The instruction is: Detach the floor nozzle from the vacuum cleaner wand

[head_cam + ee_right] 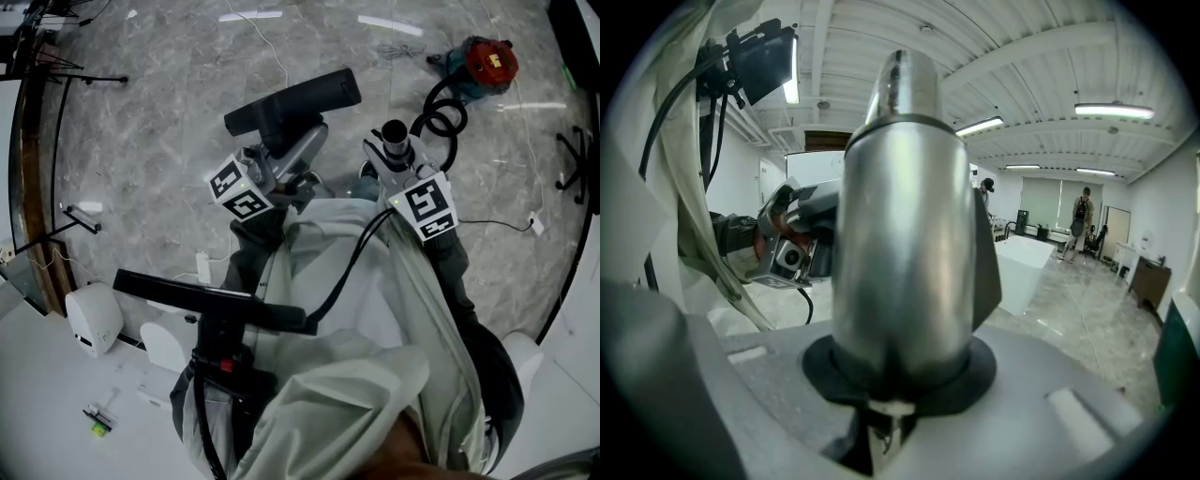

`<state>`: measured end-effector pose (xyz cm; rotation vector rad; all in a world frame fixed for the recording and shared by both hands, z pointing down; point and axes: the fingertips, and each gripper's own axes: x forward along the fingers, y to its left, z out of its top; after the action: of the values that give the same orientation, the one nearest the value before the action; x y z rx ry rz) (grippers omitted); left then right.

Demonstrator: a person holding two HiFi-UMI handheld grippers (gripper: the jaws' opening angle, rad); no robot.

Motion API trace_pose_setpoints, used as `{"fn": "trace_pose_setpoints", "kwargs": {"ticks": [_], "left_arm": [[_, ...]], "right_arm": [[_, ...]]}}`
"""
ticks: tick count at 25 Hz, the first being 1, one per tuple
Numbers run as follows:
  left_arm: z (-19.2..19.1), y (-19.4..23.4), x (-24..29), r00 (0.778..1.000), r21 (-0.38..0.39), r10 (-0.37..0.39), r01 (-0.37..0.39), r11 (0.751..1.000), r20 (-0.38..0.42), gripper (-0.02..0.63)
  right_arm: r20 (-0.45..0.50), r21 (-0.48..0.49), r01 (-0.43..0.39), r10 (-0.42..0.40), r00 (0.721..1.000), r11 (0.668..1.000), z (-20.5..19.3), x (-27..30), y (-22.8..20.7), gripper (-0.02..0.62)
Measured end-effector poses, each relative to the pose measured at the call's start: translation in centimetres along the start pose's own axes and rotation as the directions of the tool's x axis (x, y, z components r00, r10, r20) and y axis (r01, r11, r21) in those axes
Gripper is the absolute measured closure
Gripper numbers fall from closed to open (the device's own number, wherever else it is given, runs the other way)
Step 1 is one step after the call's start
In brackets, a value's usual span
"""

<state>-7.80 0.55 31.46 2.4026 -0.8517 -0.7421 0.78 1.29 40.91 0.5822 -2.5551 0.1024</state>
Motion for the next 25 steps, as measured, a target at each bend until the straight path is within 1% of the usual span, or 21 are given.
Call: {"fn": "trace_pose_setpoints", "kwargs": {"ticks": [25], "left_arm": [[-0.65,-0.17,0.64,1.000,-0.026,-0.026,0.025,0.999,-0.014,0.526]], "right_arm": [[-0.009,0.000,-0.004,0.004,1.000,1.000,-0.20,0.27,0.44,0.526]]}}
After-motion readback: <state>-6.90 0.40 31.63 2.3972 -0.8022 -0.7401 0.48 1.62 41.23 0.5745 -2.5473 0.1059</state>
